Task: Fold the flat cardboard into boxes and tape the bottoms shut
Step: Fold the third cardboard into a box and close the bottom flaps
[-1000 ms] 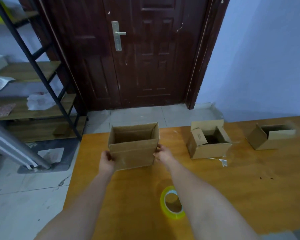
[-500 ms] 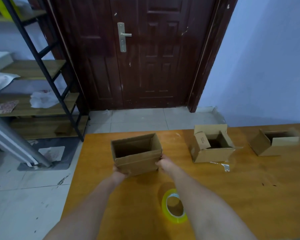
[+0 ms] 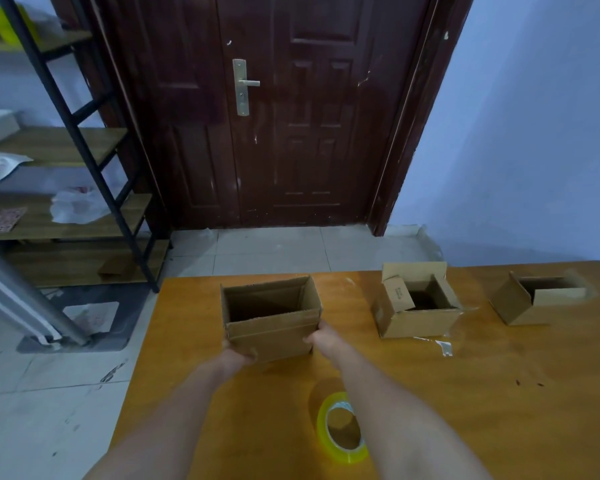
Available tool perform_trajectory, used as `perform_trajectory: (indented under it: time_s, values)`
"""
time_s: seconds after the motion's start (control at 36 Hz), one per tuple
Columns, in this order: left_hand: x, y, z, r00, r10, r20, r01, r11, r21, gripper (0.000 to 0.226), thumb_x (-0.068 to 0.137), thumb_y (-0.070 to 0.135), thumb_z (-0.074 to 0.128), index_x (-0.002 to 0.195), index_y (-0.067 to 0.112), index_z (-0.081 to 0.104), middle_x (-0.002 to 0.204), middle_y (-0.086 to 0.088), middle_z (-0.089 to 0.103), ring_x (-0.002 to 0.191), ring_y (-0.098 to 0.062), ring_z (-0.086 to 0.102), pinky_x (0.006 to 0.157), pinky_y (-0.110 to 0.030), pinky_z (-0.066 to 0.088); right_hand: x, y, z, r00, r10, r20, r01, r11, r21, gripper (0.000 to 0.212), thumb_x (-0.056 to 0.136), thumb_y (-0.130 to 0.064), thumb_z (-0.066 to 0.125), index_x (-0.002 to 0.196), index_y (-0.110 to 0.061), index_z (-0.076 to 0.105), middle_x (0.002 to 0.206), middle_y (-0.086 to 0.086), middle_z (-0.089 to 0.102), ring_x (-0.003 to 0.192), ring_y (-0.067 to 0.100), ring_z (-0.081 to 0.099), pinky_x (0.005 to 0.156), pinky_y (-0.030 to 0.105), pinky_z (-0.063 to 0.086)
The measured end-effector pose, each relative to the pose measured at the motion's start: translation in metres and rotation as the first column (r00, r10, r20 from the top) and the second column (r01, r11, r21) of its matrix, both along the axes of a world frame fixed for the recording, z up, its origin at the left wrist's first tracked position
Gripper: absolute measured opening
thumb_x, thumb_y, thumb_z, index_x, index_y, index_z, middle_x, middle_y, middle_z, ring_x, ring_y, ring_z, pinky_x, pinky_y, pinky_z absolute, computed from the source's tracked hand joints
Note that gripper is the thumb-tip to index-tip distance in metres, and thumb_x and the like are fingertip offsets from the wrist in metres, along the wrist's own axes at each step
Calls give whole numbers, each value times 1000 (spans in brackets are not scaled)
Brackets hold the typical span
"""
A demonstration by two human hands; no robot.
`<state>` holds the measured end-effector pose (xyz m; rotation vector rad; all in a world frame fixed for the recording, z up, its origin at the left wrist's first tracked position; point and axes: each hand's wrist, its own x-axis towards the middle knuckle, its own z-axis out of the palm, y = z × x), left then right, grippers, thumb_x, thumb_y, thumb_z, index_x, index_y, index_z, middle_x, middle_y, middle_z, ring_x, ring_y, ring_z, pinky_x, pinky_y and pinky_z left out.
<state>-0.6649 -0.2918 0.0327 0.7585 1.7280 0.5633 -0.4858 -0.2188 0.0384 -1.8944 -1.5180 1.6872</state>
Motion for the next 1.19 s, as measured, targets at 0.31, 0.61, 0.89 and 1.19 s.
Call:
perform_trajectory:
  time_s: [0.31,0.61,0.89,1.19]
  values:
    - [-12,1,0,995,-59,-84,57,998,-29,76,93,12,56,148,9,3,146,-14,31,134,-30,34,106,-33,32,4,3,2,999,42,-15,-41,998,38,61,96,1,46,149,-18,24,146,11,40,134,29,39,106,35,34]
    - [-33,5,9,928,-125,-352,122,992,-32,68,98,11,42,151,9,-1,131,-14,50,94,-26,58,78,-36,47,14,16,15,999,-6,38,3,998,70,66,95,-1,44,153,-16,15,156,10,24,141,32,26,113,40,31]
    - [-55,16,35,865,359,-350,-237,908,346,32,100,23,38,125,10,53,115,-16,60,89,-30,58,66,-34,44,15,30,37,943,-265,-201,300,938,173,38,101,-18,42,139,-15,46,142,10,47,127,29,47,109,40,37]
    - [-27,24,42,856,229,-464,-44,926,375,24,94,10,53,117,14,53,111,-10,63,80,-20,54,59,-26,42,-8,27,36,990,-129,-59,141,944,299,57,92,0,54,143,-22,40,135,12,52,116,30,55,93,39,53]
